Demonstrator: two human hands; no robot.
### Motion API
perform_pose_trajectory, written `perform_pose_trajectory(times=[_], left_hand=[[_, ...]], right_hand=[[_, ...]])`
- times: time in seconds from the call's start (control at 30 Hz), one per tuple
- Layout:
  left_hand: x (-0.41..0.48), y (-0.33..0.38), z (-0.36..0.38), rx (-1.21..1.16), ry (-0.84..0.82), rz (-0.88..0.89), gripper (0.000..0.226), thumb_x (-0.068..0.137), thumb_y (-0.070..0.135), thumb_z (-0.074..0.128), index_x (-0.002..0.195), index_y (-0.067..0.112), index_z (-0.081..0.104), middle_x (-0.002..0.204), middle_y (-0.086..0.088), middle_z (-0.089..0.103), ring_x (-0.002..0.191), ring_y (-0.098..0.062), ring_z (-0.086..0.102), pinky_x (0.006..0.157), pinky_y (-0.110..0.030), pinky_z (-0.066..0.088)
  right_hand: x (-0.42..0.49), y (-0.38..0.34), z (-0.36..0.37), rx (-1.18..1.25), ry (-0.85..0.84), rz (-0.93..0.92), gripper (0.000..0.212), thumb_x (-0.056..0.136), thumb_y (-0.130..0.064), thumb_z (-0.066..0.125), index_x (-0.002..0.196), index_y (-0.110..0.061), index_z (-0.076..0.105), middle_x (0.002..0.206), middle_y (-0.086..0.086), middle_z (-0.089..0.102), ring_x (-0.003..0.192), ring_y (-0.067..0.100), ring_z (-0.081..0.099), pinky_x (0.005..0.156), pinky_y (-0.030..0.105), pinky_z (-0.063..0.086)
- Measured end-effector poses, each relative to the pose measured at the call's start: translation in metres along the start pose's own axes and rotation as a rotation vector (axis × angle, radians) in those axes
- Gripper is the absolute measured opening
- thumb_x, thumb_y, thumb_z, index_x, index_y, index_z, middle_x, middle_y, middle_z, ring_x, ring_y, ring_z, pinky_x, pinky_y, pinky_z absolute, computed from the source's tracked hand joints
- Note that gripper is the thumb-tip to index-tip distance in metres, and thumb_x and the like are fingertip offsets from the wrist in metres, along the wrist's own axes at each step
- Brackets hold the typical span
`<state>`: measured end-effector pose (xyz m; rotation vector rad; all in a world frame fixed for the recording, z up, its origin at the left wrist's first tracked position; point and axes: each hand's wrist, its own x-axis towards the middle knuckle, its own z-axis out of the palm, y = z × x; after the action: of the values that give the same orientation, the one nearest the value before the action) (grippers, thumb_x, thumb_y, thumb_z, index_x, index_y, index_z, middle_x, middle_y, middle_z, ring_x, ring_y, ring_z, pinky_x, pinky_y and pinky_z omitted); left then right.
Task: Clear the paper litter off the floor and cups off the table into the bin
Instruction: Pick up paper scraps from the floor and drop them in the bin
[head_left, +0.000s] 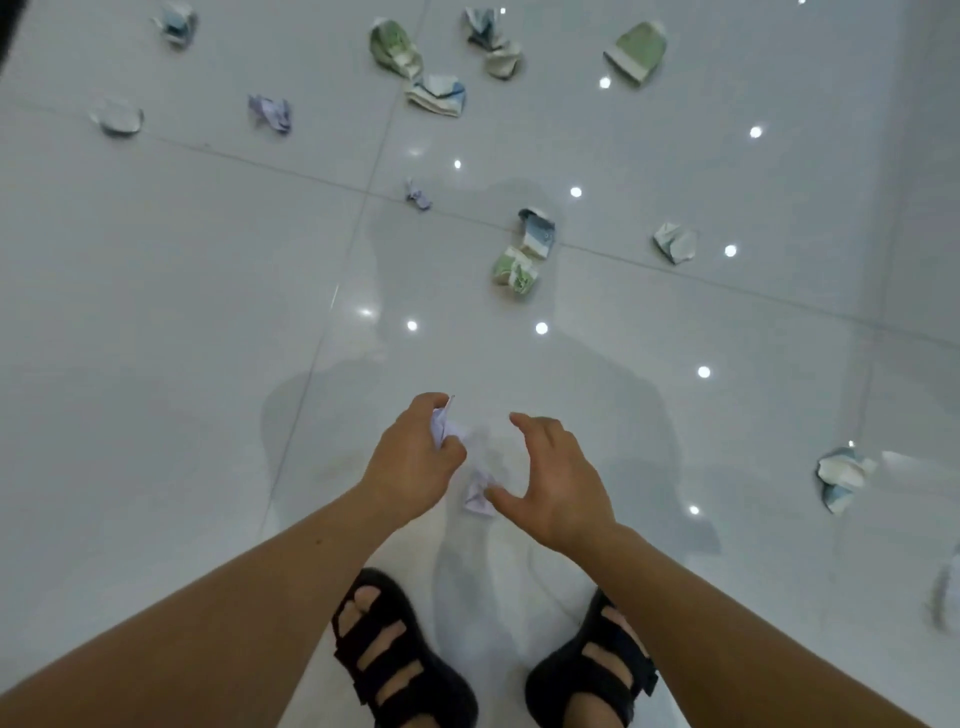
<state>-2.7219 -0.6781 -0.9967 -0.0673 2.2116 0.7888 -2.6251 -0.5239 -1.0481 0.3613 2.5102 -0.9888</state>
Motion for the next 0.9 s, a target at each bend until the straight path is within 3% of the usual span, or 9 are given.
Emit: perform_pose_trajectory(times=[0.27,0.4,0.5,0.67,0.8,0.9], left_hand=[[0.029,-0.098,0.005,-0.007,0.056,-0.086,0.05,0.093,0.021,0.057,0.14,0.017,0.039,0.136,-0.006,0.051,0.121,-0.02,0.051,0.089,-0.017,0.033],[0.043,-0.109,0.007,0.008,0.046,-0.073,0.052,0.093,0.024,0.057,0.141,0.018,0.038,0.137,-0.004,0.05,0.121,-0.019,0.05,0.092,-0.018,0.033],[0.043,-0.1,-0.001,0.003,0.033,-0.062,0.053,0.093,0.023,0.056,0.142,0.018,0.038,0.139,-0.003,0.049,0.123,-0.018,0.049,0.093,-0.017,0.032],[0.009,-0.041,-0.041,-0.022,0.055,-0.029,0.053,0.093,0.021,0.055,0.142,0.017,0.037,0.137,-0.004,0.051,0.12,-0.019,0.051,0.092,-0.02,0.035],[-0.045,0.048,-0.098,-0.072,0.082,0.062,0.052,0.092,0.022,0.055,0.141,0.018,0.038,0.137,-0.002,0.052,0.121,-0.018,0.052,0.1,-0.027,0.039],[-0.097,0.125,-0.159,-0.119,0.105,0.147,0.052,0.092,0.023,0.057,0.141,0.019,0.039,0.141,-0.001,0.049,0.122,-0.016,0.053,0.106,-0.034,0.04]], right_hand=[[0.017,0.036,0.107,-0.396,-0.31,-0.003,0.079,0.082,-0.055,0.061,0.146,-0.034,0.02,0.146,0.0,0.025,0.109,0.026,0.051,0.077,0.036,0.051],[0.03,0.036,0.126,-0.503,-0.273,-0.021,0.046,0.092,-0.038,0.05,0.135,-0.026,0.037,0.131,0.005,0.036,0.095,0.026,0.052,0.067,0.034,0.049],[0.039,0.024,0.114,-0.491,-0.262,-0.015,0.029,0.094,-0.027,0.043,0.122,-0.019,0.046,0.118,0.006,0.043,0.09,0.028,0.055,0.061,0.033,0.039],[0.031,-0.023,0.026,-0.417,-0.199,-0.026,0.038,0.083,-0.03,0.05,0.121,-0.021,0.049,0.113,0.001,0.049,0.089,0.026,0.058,0.061,0.029,0.036],[0.01,-0.094,-0.094,-0.364,-0.093,-0.044,0.049,0.082,-0.03,0.052,0.131,-0.027,0.047,0.116,-0.004,0.048,0.092,0.02,0.06,0.066,0.026,0.044],[-0.019,-0.165,-0.199,-0.336,-0.009,-0.091,0.05,0.082,-0.029,0.053,0.131,-0.026,0.05,0.118,-0.005,0.047,0.09,0.016,0.061,0.064,0.021,0.039]])
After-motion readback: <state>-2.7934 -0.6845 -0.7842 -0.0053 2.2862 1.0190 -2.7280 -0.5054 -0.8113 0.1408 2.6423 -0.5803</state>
